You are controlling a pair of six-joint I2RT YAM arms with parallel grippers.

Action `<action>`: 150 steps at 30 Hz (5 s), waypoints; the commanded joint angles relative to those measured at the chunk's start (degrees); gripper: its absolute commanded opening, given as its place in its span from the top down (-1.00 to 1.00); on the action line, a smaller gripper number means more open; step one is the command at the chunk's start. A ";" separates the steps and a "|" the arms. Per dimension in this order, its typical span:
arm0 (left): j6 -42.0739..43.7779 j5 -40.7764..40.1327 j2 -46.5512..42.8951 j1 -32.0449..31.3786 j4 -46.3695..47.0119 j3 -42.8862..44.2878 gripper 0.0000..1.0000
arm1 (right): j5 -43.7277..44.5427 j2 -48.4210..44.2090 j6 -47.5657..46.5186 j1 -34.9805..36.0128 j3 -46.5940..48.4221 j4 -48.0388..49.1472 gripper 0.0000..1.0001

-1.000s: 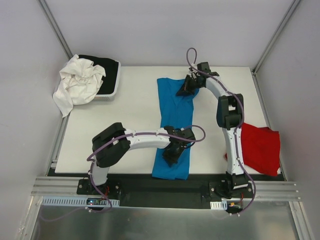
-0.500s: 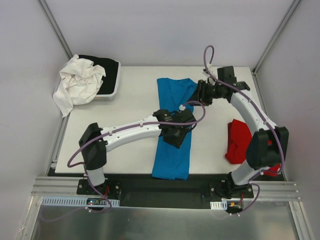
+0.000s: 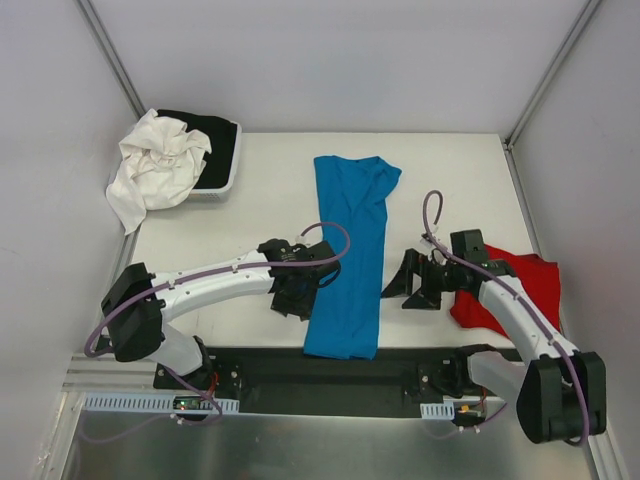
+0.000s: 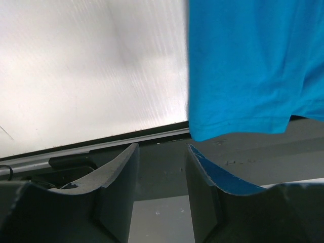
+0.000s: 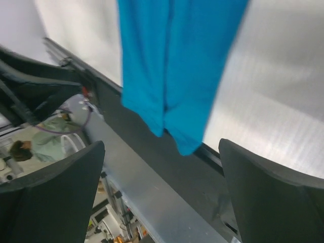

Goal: Fold and stack the t-shirts
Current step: Fold the tshirt

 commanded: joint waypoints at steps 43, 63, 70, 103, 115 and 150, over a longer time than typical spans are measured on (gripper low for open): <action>-5.63 -7.49 -8.26 -1.15 -3.76 -1.67 -0.30 | 71.85 -2.74 26.45 43.78 24.59 -43.50 -0.95; -16.61 2.07 -17.84 -1.23 13.19 -24.41 -0.96 | 59.20 -14.34 35.52 52.05 -1.06 -18.72 -0.93; -12.84 6.22 -8.45 -1.32 21.63 -23.82 -0.92 | 55.42 -11.02 35.27 52.14 -6.53 -5.90 -0.90; -15.30 6.92 -11.17 -4.04 15.57 -17.67 0.14 | 49.71 8.58 34.56 53.37 -3.19 11.26 -0.57; -14.94 9.73 -5.72 -4.93 26.03 -22.76 0.12 | 49.87 9.31 35.79 55.65 -1.08 11.27 -0.57; -10.90 6.13 2.98 -6.16 21.37 -11.95 1.00 | 46.72 9.64 31.66 48.36 3.40 6.60 0.99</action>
